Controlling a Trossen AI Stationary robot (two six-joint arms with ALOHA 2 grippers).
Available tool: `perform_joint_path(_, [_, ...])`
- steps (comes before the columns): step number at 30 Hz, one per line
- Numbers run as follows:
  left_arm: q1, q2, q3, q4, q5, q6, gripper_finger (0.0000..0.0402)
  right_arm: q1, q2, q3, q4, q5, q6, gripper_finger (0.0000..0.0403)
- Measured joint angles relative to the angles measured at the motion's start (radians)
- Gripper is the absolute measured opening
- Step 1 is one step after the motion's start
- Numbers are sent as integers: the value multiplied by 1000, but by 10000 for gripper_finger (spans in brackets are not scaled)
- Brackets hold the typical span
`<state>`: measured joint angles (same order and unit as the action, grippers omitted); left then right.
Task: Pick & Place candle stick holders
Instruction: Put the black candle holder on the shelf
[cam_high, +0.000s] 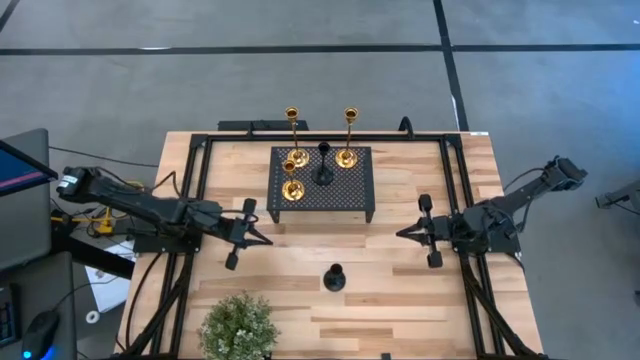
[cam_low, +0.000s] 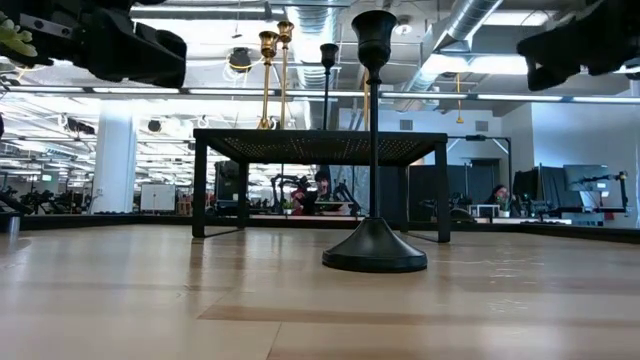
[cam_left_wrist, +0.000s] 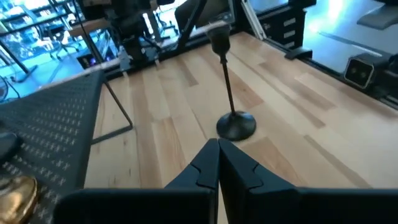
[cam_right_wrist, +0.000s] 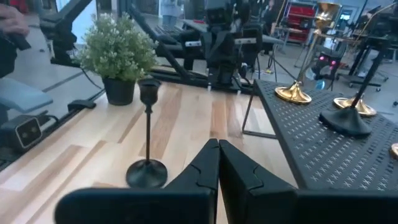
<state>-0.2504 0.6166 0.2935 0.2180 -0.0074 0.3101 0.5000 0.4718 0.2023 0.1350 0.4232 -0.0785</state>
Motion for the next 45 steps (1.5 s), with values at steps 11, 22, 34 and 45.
perform_joint_path(11, [0, -20, -81, 12, 0, 0, 4, -70, 62, -149, 243, -115, 8, 0])
perform_joint_path(22, [0, -27, -93, 40, 8, 0, 4, -145, 280, -181, 389, -205, 16, 0])
perform_joint_path(34, [0, -27, -93, 44, 8, 0, 4, -237, 633, -180, 811, -376, 46, 0])
perform_joint_path(45, [0, -27, -93, 45, 8, 0, 4, -240, 1037, -69, 1004, -376, 80, 0])
